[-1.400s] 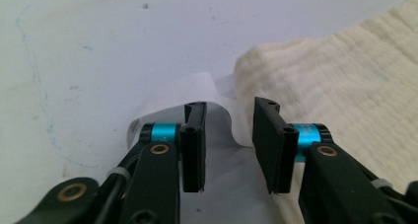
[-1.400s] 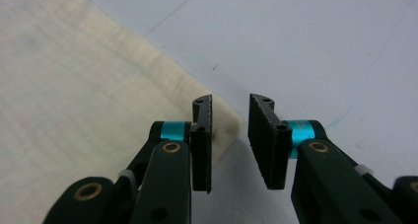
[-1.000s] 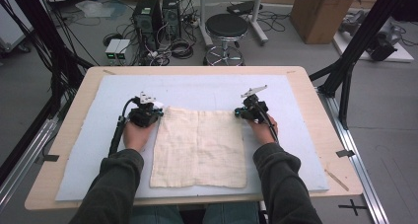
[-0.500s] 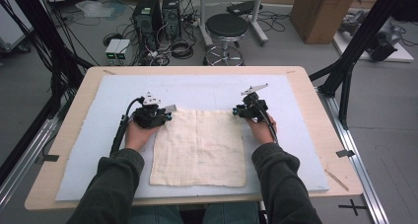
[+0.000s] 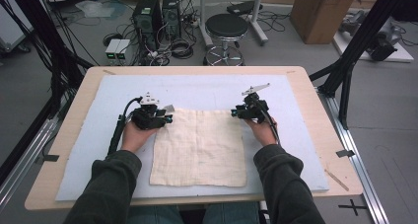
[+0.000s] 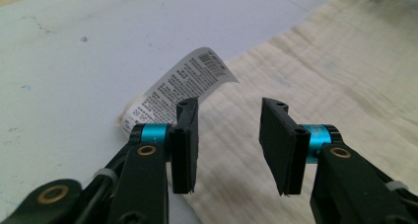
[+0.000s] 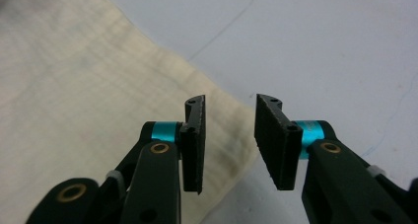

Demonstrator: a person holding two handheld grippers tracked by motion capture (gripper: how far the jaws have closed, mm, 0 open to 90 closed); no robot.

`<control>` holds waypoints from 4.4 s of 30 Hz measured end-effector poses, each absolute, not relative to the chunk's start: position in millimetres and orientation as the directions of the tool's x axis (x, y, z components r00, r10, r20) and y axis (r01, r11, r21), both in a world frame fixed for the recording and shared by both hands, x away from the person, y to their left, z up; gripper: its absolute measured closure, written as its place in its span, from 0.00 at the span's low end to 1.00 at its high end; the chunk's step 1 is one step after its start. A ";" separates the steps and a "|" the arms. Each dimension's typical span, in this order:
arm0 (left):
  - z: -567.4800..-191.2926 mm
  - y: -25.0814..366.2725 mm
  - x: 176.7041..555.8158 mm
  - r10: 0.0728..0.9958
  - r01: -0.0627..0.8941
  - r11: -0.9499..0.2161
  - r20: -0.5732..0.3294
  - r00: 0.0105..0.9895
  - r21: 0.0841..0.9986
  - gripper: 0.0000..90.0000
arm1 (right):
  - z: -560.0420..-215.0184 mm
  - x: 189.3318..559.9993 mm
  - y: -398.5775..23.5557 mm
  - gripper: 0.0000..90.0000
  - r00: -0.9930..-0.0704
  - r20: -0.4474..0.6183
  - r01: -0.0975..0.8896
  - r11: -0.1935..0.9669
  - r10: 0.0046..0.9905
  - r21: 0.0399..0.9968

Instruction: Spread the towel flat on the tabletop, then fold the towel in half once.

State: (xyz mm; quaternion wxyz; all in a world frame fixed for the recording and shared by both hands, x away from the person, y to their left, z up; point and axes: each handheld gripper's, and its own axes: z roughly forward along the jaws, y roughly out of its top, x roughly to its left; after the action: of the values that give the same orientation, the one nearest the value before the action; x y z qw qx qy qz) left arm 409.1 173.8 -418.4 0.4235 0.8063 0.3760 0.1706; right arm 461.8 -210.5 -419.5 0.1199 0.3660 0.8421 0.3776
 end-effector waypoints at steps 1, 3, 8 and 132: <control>-416.8 174.1 407.2 0.747 0.457 -0.359 -0.042 0.663 0.814 0.64 | -415.0 458.3 -211.5 0.69 -0.715 0.082 0.513 0.441 0.694 0.737; -413.2 174.7 402.1 0.741 0.445 -0.362 -0.037 0.671 0.819 0.63 | -410.5 454.6 -212.1 0.67 -0.726 0.083 0.500 0.440 0.683 0.746; -410.3 178.9 389.1 0.738 0.433 -0.371 -0.023 0.675 0.822 0.60 | -398.8 443.0 -212.3 0.63 -0.741 0.087 0.482 0.438 0.665 0.759; -397.4 175.4 421.0 0.795 0.484 -0.395 0.027 0.605 0.781 0.96 | -399.7 464.9 -213.4 0.94 -0.732 0.114 0.510 0.430 0.671 0.745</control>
State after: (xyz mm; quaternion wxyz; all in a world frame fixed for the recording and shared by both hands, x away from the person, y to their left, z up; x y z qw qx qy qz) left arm 421.0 175.4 -397.4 0.3827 0.8101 0.3949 0.2032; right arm 464.9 -213.4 -399.7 0.1006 0.3518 0.8396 0.4015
